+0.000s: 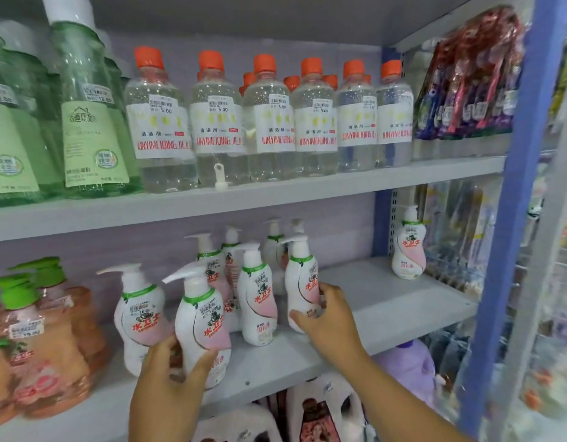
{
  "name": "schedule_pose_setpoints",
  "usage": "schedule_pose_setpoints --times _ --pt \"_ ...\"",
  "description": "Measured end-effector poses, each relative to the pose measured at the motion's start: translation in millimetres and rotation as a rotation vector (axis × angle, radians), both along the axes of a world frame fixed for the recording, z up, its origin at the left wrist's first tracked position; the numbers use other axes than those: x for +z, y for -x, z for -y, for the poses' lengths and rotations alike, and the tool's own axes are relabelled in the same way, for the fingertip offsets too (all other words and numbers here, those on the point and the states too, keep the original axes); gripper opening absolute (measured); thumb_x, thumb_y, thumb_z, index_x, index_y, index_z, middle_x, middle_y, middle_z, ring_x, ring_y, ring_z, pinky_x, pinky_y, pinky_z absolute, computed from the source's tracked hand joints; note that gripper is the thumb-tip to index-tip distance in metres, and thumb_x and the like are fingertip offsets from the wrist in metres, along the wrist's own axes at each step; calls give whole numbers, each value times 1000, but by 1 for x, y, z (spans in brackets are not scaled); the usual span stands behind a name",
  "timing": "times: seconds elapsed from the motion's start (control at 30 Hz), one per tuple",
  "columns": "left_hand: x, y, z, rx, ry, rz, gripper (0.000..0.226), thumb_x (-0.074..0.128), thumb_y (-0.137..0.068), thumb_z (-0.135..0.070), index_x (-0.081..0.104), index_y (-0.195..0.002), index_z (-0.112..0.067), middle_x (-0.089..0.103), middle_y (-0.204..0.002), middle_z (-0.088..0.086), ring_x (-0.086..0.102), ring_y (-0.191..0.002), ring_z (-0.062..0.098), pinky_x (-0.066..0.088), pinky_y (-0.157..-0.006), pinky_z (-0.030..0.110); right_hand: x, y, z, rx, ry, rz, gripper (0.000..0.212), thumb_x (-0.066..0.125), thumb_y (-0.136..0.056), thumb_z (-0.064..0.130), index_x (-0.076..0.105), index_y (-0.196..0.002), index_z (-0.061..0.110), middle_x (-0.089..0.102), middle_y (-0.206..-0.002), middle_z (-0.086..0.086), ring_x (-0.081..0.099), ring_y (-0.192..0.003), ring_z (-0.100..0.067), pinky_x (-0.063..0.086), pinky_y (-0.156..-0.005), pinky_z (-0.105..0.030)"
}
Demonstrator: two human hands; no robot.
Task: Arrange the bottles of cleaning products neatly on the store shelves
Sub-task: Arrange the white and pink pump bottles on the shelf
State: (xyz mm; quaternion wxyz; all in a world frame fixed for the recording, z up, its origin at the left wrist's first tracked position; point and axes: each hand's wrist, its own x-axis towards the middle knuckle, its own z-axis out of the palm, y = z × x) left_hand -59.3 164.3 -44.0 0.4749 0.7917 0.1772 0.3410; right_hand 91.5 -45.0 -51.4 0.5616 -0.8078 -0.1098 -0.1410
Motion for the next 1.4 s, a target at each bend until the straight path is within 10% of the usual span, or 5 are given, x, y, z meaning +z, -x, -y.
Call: schedule_pose_setpoints --times 0.37,0.97,1.07,1.17,1.4 --pt "4 -94 177 -186 26 81 35 86 -77 -18 68 -99 -37 73 -96 -4 67 -85 4 42 -61 -2 1 -53 173 -85 36 96 58 87 -68 39 51 -113 43 49 -110 25 57 -100 2 53 -90 -28" --pt "-8 -175 241 354 -227 267 30 76 -81 -32 65 -100 -13 59 -93 3 57 -89 30 47 -81 40 4 -117 226 89 -71 15 84 81 -68 56 44 -138 30 46 -132 17 48 -124 -1 42 -106 -26" --pt "5 -177 283 40 -146 391 16 68 -79 -44 60 -88 -34 61 -82 -9 59 -76 11 46 -74 19 26 -140 245 -119 -285 82 46 79 -83 39 53 -121 36 56 -117 19 57 -105 5 46 -91 -23" --pt "4 -209 300 -300 -69 94 47 85 -74 -38 57 -112 -42 65 -109 -17 63 -98 -4 51 -86 17 32 -174 240 -222 -230 33 62 87 -75 39 58 -126 18 58 -122 3 59 -95 -4 48 -81 -22" --pt "-5 -237 297 -362 68 29 44 83 -80 -17 61 -111 -39 74 -101 -19 67 -86 -10 47 -67 4 29 -195 233 -98 -112 -113 38 89 -72 26 57 -88 34 70 -90 11 69 -85 -12 55 -77 -34"
